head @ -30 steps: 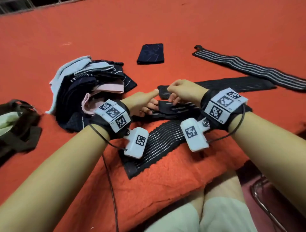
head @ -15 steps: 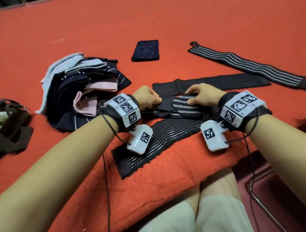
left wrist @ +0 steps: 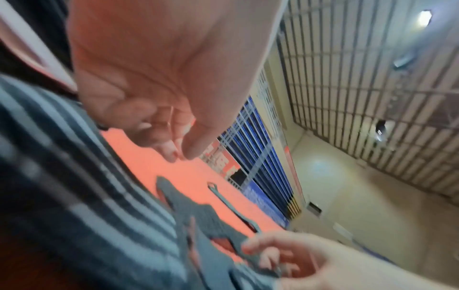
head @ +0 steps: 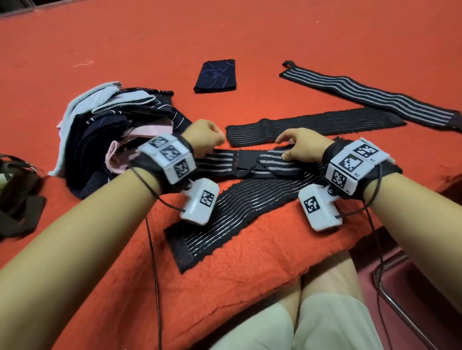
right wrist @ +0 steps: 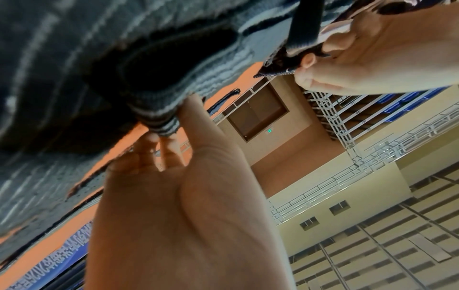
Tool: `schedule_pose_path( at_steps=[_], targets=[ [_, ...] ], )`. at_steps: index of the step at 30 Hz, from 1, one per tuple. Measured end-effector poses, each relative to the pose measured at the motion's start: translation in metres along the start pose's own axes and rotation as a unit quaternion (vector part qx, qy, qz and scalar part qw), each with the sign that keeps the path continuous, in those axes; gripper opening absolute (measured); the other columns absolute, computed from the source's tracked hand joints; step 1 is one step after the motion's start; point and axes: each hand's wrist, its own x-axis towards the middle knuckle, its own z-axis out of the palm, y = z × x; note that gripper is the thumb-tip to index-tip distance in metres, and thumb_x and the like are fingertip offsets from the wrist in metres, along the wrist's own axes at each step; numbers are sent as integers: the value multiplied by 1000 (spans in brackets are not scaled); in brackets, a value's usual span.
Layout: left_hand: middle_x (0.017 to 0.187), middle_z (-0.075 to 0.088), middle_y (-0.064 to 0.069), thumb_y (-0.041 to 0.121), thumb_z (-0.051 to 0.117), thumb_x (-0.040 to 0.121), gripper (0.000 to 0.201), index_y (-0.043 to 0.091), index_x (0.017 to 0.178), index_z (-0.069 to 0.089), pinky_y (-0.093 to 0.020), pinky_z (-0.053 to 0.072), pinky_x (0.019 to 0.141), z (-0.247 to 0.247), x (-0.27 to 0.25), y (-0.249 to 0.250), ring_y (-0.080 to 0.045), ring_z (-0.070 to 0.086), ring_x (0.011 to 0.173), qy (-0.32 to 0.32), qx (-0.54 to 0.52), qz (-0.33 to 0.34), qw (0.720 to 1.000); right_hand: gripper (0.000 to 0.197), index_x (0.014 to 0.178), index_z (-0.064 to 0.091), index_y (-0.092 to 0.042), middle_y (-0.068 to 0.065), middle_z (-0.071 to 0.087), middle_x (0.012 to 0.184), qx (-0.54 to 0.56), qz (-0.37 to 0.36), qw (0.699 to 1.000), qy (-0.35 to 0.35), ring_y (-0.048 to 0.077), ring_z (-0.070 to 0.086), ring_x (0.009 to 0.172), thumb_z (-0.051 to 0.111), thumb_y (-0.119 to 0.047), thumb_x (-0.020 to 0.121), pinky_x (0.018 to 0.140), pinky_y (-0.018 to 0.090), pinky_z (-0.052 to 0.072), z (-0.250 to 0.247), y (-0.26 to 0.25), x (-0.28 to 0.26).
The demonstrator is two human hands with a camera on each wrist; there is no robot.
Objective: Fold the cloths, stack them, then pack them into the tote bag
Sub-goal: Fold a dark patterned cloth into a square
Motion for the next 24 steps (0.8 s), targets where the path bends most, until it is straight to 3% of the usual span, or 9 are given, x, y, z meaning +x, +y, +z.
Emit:
schedule_pose_path(
  at_steps=[3,8,11,12,15,18,20,22,24],
  targets=[
    [52,43,0,18,56,87,22,16,67,48,-11,27,36,-28,0,-25,-9,38,37,47,24,-48,997,52,128,48,-8,13,53,130,21,50,998,42,28,48,121,68,-23,83,92,29,38,-1,2,0],
    [61,44,-4,32,60,88,28,10,73,50,-18,34,43,-34,-10,-62,-15,40,47,-38,8,-145,989,38,102,58,0,18,62,114,36,110,993,29,29,56,96,66,-32,83,65,27,41,-1,-7,-5],
    [65,47,-5,22,64,87,21,9,77,52,-18,44,36,-30,-16,-67,-13,43,53,-56,-61,-146,986,39,108,59,-1,13,63,100,154,131,977,63,29,61,96,72,-22,78,75,33,49,-1,-14,-5],
    [66,48,-5,19,64,87,19,9,75,52,-17,46,37,-30,-18,-67,-13,44,54,-55,-85,-144,984,36,107,58,-4,11,63,94,210,132,966,70,28,63,91,72,-17,77,71,34,50,-2,-18,-5],
    [72,53,-2,19,62,89,18,13,76,51,-23,51,51,-31,-21,-70,-12,50,60,-68,-139,-143,978,20,88,51,-15,8,56,75,326,113,936,63,19,56,62,66,-6,79,53,26,46,-8,-42,-8],
    [64,58,3,29,53,94,17,15,85,53,-27,46,67,-33,-26,-76,-8,54,53,-97,-200,-138,965,19,73,48,-13,7,52,68,336,87,936,61,19,52,54,64,-5,79,43,19,44,-9,-75,-4],
    [59,60,6,32,45,97,19,17,90,54,-27,44,68,-36,-30,-80,-4,54,49,-102,-252,-133,953,22,69,46,-12,8,51,68,327,66,941,61,21,52,56,65,-5,78,45,21,46,-2,-98,4],
    [79,64,2,30,42,98,20,18,93,56,-26,46,68,-40,-34,-85,-10,58,68,-95,-289,-125,944,24,67,46,-10,10,54,72,305,50,949,56,24,56,65,69,-8,75,58,33,51,9,-121,11],
    [79,67,0,23,40,99,18,17,91,55,-26,47,69,-42,-37,-91,-14,58,73,-84,-322,-124,935,26,64,45,-11,7,52,67,277,42,958,57,22,52,62,70,-11,73,60,32,46,23,-143,14]
  ],
)
